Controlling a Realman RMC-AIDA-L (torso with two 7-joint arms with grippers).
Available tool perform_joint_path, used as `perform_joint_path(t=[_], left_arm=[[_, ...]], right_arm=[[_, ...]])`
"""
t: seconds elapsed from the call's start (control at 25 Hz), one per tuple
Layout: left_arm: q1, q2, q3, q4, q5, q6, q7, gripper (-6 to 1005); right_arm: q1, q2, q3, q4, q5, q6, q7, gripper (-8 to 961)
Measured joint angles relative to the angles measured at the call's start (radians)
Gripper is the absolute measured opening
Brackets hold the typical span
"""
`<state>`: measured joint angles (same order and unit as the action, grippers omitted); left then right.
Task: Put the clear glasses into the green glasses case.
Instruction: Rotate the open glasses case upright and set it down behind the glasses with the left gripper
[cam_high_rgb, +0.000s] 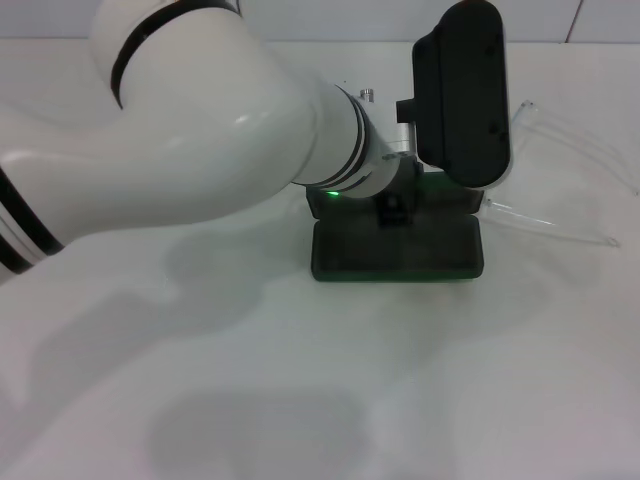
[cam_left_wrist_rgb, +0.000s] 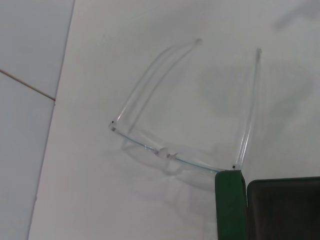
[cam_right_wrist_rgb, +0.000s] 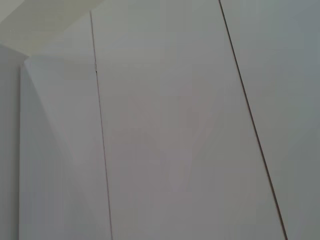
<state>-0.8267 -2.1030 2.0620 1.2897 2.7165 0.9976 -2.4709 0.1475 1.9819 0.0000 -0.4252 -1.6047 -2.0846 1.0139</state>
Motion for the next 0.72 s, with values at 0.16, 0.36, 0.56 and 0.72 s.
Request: perform_joint_path(t=[0.16,0.36,0.56,0.72], left_arm=[[0.001,0.0,0.002,0.001,0.0,-0.002,0.0,186],[0.001,0.0,0.005,0.001,0.001,-0.002,0.0,192],[0.008,0.0,0.011,0.001,0.002,-0.002,0.0,224],[0.011,0.0,0.012,0.008,0.002,-0.003,-0.004,276]], right_arm=[[-0.001,0.0,0.0,0.0,0.0,0.0,0.0,825],[-0.001,0.0,0.0,0.0,0.0,0.0,-0.001,824],[-0.001,0.0,0.0,0.0,0.0,0.0,-0.009,822],[0.001,0.0,0.0,0.0,0.0,-0.001,-0.01,821]])
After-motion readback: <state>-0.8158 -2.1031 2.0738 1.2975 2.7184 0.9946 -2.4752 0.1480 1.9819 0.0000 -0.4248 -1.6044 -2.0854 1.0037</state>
